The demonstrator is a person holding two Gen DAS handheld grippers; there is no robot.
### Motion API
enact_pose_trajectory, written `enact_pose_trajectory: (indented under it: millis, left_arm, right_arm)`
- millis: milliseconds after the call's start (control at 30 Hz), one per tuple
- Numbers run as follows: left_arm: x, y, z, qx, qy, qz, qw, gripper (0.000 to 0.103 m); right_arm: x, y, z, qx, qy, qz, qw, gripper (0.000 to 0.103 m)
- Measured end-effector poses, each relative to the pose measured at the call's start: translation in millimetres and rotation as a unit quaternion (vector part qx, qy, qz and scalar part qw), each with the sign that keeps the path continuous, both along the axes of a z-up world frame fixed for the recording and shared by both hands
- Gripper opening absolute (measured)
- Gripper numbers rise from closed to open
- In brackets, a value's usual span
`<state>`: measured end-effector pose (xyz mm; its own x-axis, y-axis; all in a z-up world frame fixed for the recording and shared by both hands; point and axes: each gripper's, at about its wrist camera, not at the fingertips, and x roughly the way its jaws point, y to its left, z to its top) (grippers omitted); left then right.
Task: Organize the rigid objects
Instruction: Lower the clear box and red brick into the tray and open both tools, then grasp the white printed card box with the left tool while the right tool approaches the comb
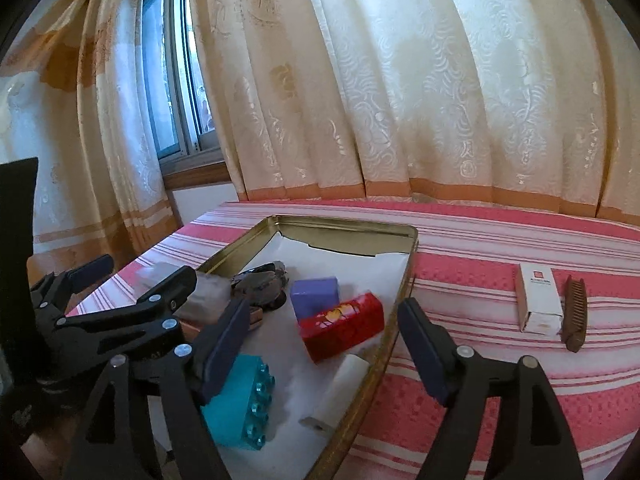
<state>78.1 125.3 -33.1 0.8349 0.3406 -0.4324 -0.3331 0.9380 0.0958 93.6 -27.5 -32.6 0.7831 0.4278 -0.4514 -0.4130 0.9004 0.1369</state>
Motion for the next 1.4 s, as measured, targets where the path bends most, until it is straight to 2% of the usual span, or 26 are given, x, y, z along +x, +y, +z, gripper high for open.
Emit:
enact_pose_trajectory:
  millis: [167, 267, 433, 533, 633, 800, 1000, 1167, 1400]
  left_arm:
    - [-9, -17, 10, -0.017, -0.011, -0.021, 0.9996, 0.102]
    - [-12, -46, 16, -0.006, -0.022, -0.049, 0.9986, 0.102]
    - [-10, -106, 21, 0.012, -0.032, -0.102, 0.9942, 0.103]
    - [0, -148, 21, 0.031, -0.024, -0.141, 0.9893, 0.103]
    - [11, -179, 19, 0.052, -0.017, -0.154, 0.9865, 0.103]
    - [50, -222, 12, 0.049, 0.030, -0.183, 0.9815, 0.103]
    - [96, -256, -4, 0.040, 0.092, -0.196, 0.9755, 0.102]
    - [119, -271, -23, 0.052, 0.114, -0.201, 0.9715, 0.101]
    - [144, -265, -33, 0.010, 0.138, -0.206, 0.9686, 0.087]
  right_arm:
    - [-13, -19, 4, -0.006, -0.005, -0.005, 1.000, 0.078]
    - [-20, -43, 7, -0.017, -0.014, -0.025, 0.999, 0.078]
    - [-17, -101, 4, -0.022, -0.001, -0.092, 0.995, 0.078]
    - [-14, -139, 0, -0.030, 0.008, -0.149, 0.988, 0.078]
    - [-12, -176, -2, -0.032, 0.012, -0.197, 0.980, 0.078]
    - [-13, -222, 3, -0.019, 0.002, -0.244, 0.970, 0.078]
    - [-11, -242, -1, -0.004, 0.002, -0.262, 0.965, 0.078]
    - [-15, -248, -1, 0.010, -0.009, -0.267, 0.964, 0.078]
    - [-13, -244, -1, 0.008, -0.012, -0.260, 0.965, 0.078]
